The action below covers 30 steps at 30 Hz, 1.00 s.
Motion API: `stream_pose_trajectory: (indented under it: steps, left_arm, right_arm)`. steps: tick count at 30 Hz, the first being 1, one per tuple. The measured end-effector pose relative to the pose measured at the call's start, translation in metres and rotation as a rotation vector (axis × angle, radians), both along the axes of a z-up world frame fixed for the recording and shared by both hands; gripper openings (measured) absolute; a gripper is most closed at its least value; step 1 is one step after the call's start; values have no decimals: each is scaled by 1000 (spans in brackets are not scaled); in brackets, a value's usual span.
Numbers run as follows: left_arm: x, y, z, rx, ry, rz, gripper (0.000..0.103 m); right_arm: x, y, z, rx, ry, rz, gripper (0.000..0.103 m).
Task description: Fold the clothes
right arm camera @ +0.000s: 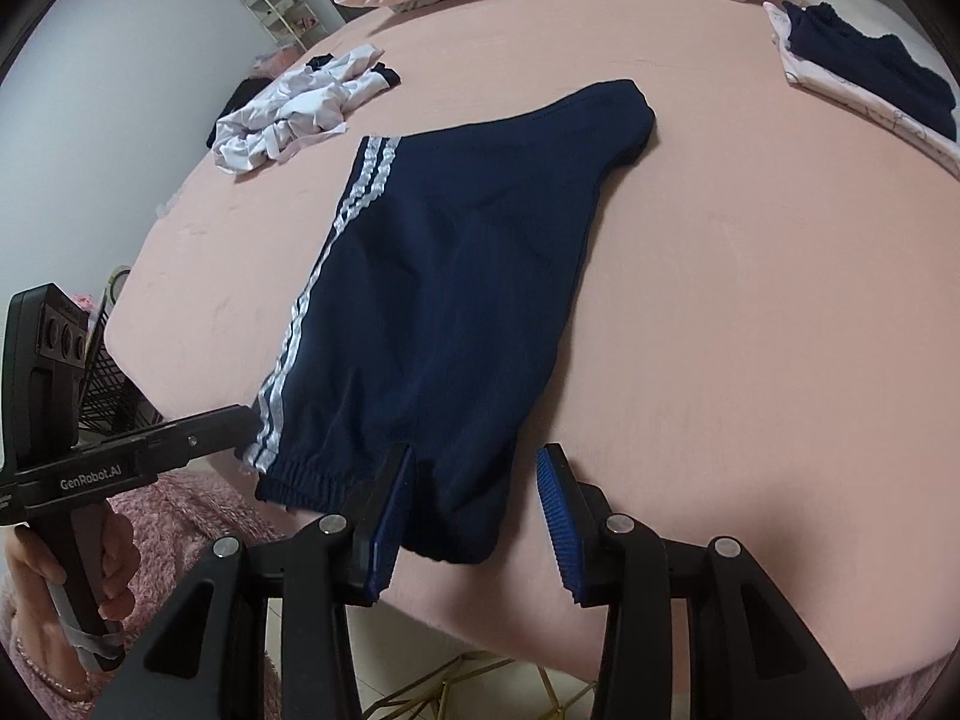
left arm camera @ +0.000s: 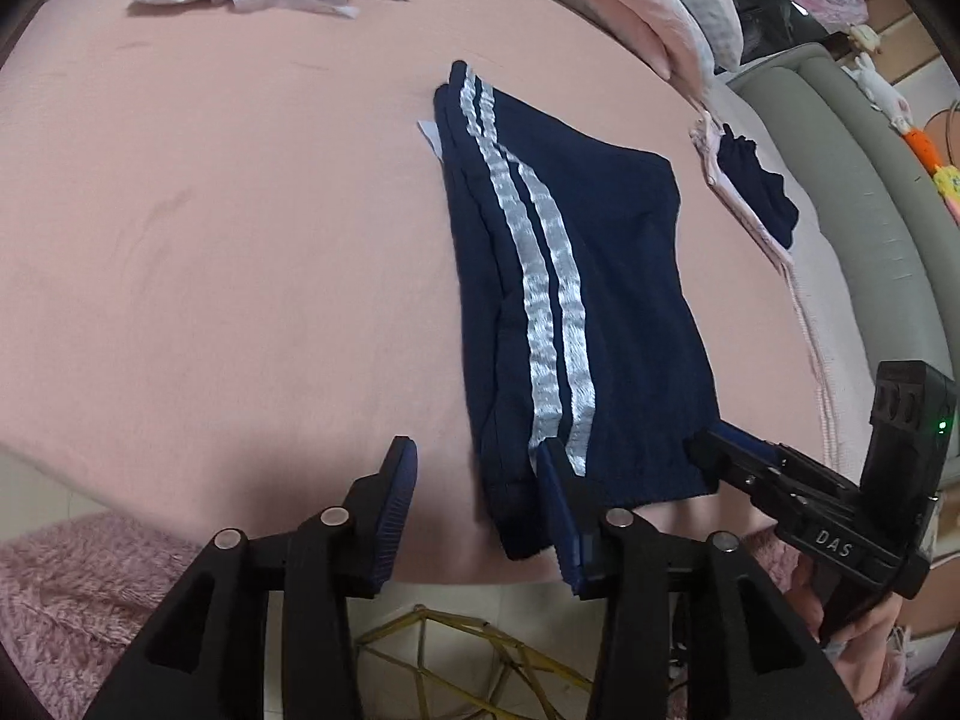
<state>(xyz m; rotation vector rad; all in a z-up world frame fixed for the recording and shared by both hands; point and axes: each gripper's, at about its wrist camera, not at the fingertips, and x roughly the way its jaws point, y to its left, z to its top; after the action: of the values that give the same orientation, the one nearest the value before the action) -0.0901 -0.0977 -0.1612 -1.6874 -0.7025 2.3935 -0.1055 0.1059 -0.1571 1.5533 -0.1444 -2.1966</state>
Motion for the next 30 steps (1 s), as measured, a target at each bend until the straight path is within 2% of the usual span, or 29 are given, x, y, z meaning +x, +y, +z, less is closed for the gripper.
stream_pose_trajectory:
  steps: [2, 5, 14, 16, 19, 21, 23, 26, 28, 30]
  left_arm:
    - [4, 2, -1, 3, 19, -9, 37]
    - [6, 5, -2, 22, 25, -20, 12]
    - [22, 16, 37, -94, 136, -55, 8]
    - [24, 20, 35, -115, 133, -62, 8]
    - [17, 22, 7, -132, 47, -59, 9]
    - [14, 15, -4, -95, 26, -28, 12]
    - [15, 5, -4, -34, 30, 11, 16]
    - [19, -5, 7, -26, 51, 35, 35]
    - [23, -11, 17, -18, 75, 55, 35]
    - [22, -12, 24, -33, 104, 66, 35]
  right_arm:
    - [1, 0, -3, 18, -3, -4, 41]
    - [3, 3, -6, 28, -9, -14, 41]
    - [6, 4, -4, 47, 21, -22, 41]
    - [5, 5, -5, 49, 26, -23, 41]
    - [4, 6, -10, 66, 25, -25, 41]
    - [3, 10, -13, 59, 14, -29, 44]
    - [3, 15, -13, 53, 2, -35, 44]
    - [5, 17, -5, 113, 14, -12, 45]
    - [5, 18, 7, 185, 66, 4, 45]
    - [3, 19, 19, 190, 115, 4, 45]
